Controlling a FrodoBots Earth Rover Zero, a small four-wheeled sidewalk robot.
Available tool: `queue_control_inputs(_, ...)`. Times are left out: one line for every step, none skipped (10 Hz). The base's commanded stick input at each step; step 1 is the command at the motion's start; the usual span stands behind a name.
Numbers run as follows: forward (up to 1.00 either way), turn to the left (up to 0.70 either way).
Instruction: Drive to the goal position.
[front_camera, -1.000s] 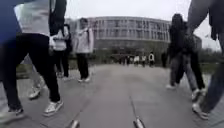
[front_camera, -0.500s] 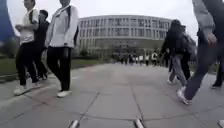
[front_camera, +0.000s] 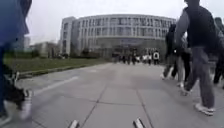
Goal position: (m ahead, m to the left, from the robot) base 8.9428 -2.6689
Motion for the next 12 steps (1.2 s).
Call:
queue_control_inputs(0.85, -0.04)
queue_control_inputs(0.85, -0.04)
queue_control_inputs(0.85, -0.04)
queue_control_inputs(0.85, -0.04)
queue_control_inputs(0.85, -0.04)
queue_control_inputs(0.85, -0.31)
queue_control_inputs(0.85, -0.34)
queue_control_inputs(0.85, -0.34)
queue_control_inputs(0.85, -0.34)
queue_control_inputs(0.85, -0.34)
queue_control_inputs(0.85, -0.34)
queue_control_inputs(0.85, -0.22)
